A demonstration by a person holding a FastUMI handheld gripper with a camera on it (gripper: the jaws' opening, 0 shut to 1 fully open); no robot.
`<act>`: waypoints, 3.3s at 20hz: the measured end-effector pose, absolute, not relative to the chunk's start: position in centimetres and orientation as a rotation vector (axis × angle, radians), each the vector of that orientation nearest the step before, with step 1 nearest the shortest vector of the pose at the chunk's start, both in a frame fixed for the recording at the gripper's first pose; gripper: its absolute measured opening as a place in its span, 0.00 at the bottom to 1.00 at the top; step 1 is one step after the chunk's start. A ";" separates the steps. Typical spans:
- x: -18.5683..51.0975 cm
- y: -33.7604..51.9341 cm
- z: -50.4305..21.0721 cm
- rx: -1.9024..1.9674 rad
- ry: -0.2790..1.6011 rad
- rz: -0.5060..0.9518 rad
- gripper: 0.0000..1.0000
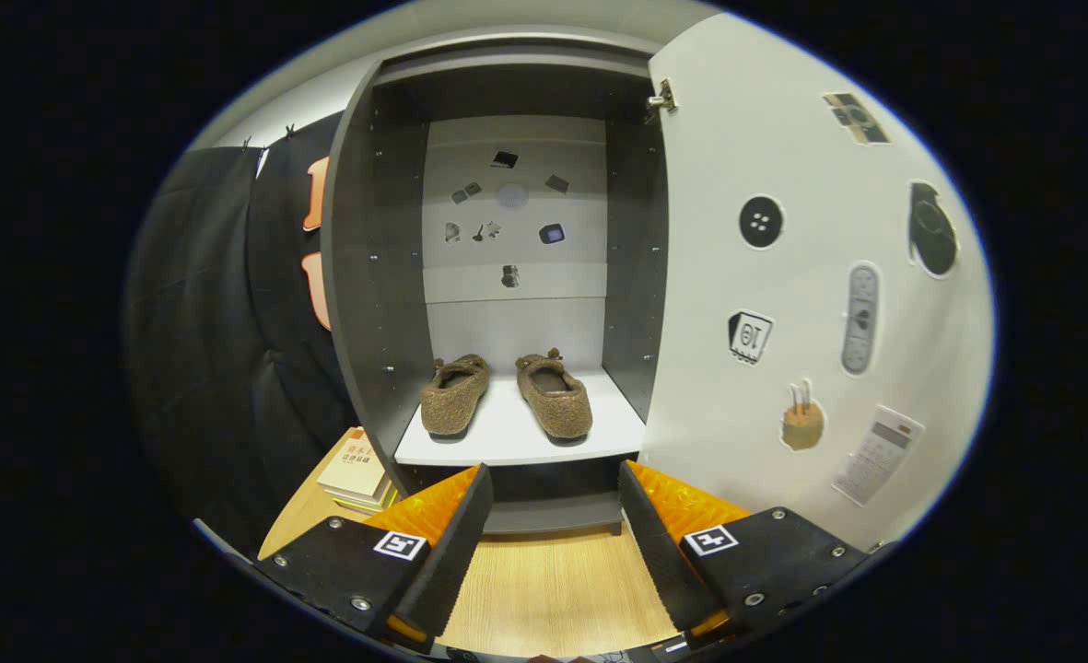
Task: Open the shoe cabinet door, grab the shoes and put them into the shoe cabinet, then close the shoe cabinet door.
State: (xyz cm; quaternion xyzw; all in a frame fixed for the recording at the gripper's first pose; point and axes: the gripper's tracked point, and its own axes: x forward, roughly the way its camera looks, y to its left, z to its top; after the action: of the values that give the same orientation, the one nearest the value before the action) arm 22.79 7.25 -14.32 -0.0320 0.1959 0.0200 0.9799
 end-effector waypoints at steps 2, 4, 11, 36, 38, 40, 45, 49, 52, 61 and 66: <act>20.6 6.6 -13.6 -0.022 0.384 0.083 0.88; 18.5 5.8 -13.2 0.012 0.374 0.135 0.89; 9.6 0.9 -12.1 0.081 0.322 0.316 0.93; 13.8 -8.1 -8.9 0.083 0.243 0.251 0.91; 13.8 -5.3 -9.1 0.070 0.250 0.270 0.92; 14.4 -2.9 -9.2 0.051 0.257 0.288 0.92; 15.8 2.7 -9.7 0.060 0.278 0.317 0.92; 16.8 7.9 -10.2 0.068 0.282 0.367 0.92; 18.5 11.7 -11.1 0.049 0.283 0.380 0.94; 24.3 18.6 -12.5 0.077 0.297 0.344 0.94; 25.3 19.6 -12.5 0.049 0.294 0.335 0.94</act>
State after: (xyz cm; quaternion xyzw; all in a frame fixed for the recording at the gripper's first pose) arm 25.31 19.57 -12.54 0.0242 0.1456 0.1661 0.9750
